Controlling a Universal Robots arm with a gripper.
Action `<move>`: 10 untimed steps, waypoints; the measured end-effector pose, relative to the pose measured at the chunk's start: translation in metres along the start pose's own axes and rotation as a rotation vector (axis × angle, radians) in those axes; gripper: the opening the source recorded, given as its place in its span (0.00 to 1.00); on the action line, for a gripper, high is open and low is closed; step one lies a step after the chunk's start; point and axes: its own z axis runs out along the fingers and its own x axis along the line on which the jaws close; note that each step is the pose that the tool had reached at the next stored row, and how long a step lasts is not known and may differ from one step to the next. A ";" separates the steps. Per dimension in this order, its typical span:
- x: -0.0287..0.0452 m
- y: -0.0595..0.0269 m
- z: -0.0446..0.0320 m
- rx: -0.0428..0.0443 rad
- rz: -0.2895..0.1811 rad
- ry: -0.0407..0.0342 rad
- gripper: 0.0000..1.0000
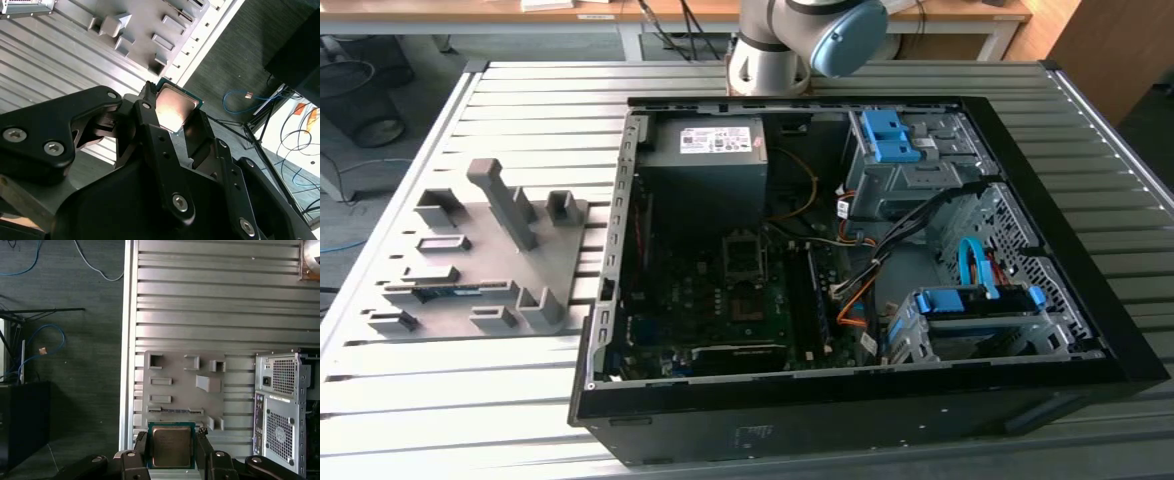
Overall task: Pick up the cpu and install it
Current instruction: 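Pick up the cpu and move it towards the insertion slot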
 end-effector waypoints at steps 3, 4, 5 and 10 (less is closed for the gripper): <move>-0.0001 0.0001 -0.0031 0.0000 0.000 0.0000 0.47; -0.0001 0.0001 -0.0041 0.0000 0.000 -0.0001 0.47; -0.0001 0.0001 -0.0051 0.0000 0.000 0.0000 0.47; -0.0003 0.0003 -0.0102 0.0000 0.000 0.0000 0.47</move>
